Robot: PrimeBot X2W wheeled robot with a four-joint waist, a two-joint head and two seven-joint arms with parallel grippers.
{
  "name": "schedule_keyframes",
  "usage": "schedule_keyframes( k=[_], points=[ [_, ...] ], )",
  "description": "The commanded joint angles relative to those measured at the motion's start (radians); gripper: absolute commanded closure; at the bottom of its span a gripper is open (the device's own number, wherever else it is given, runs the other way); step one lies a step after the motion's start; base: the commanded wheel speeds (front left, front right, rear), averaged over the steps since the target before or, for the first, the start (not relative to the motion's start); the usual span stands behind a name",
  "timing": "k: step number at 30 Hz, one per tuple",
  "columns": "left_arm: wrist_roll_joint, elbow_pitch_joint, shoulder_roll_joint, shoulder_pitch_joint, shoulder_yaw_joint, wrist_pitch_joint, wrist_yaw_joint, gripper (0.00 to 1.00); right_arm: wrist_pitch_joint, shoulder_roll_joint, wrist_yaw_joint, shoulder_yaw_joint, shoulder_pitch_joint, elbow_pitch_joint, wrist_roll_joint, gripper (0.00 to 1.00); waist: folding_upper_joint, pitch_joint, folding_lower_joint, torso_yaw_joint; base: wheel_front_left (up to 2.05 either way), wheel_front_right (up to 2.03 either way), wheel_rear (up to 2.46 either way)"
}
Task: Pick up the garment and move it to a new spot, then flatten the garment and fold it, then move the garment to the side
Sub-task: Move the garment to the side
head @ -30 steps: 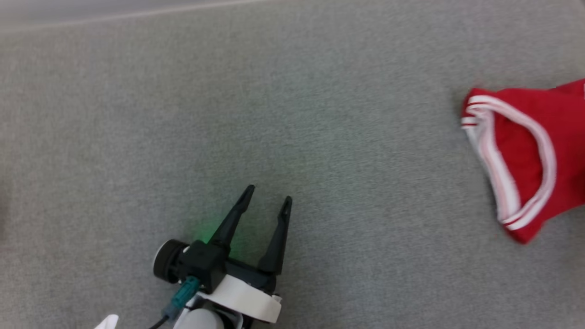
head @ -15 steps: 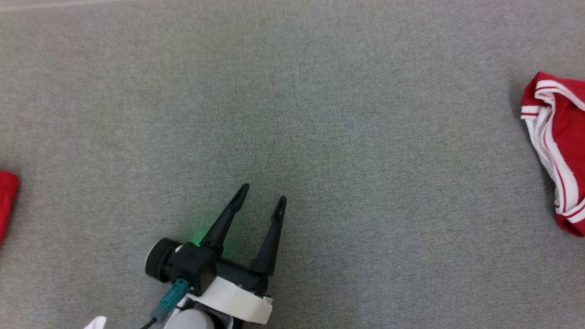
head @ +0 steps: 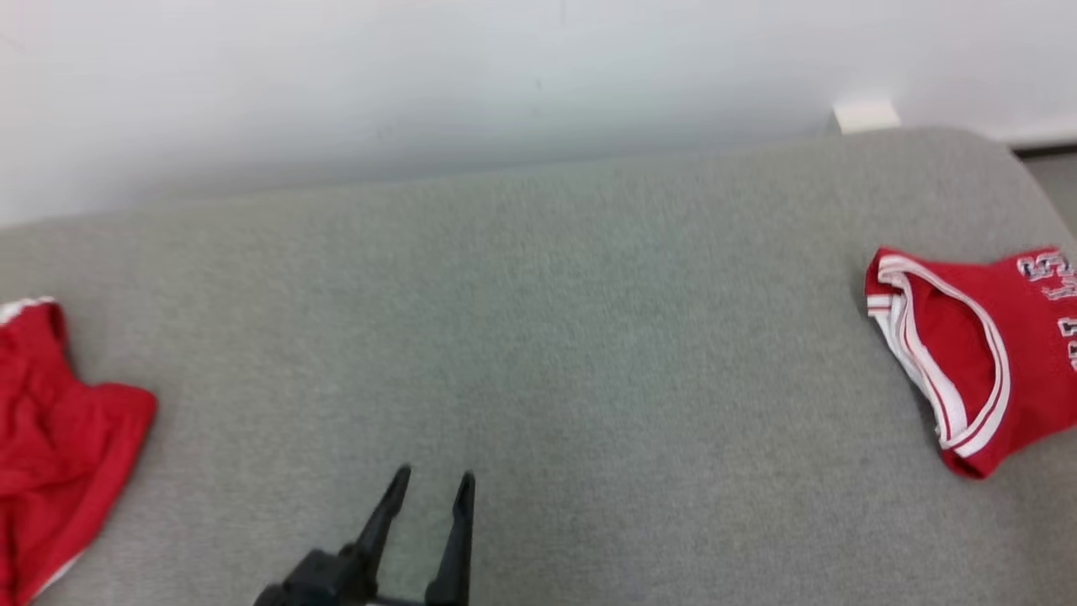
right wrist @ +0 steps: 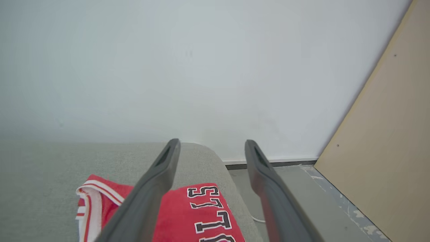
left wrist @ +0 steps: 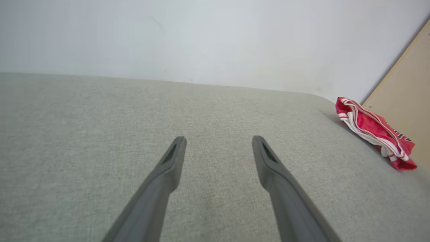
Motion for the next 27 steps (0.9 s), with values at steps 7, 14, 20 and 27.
schedule_keyframes(
  k=[7, 14, 20, 27],
  points=[
    [-0.018, 0.015, 0.003, 0.107, 0.034, 0.000, 0.026, 0.00, -0.002, 0.167, -0.002, -0.196, 0.372, -0.309, -0.142, 0.00, 0.0000, -0.171, 0.0001, 0.101, 0.00, 0.00, 0.00],
    [-0.005, 0.036, 0.003, 0.142, 0.091, 0.000, 0.021, 0.00, -0.001, 0.387, -0.002, -0.292, 0.630, -0.531, -0.247, 0.00, 0.0000, -0.196, 0.0001, 0.144, 0.00, 0.00, 0.00],
    [-0.022, 0.040, 0.003, 0.161, 0.120, 0.000, 0.019, 0.00, -0.001, 0.460, -0.002, -0.287, 0.756, -0.565, -0.305, 0.00, 0.0000, -0.213, 0.0001, 0.150, 0.00, 0.00, 0.00],
    [-0.023, 0.030, 0.003, 0.152, 0.126, 0.000, 0.023, 0.00, -0.001, 0.472, -0.002, -0.253, 0.763, -0.556, -0.293, 0.00, 0.0000, -0.204, 0.0001, 0.141, 0.00, 0.00, 0.00]
  ],
)
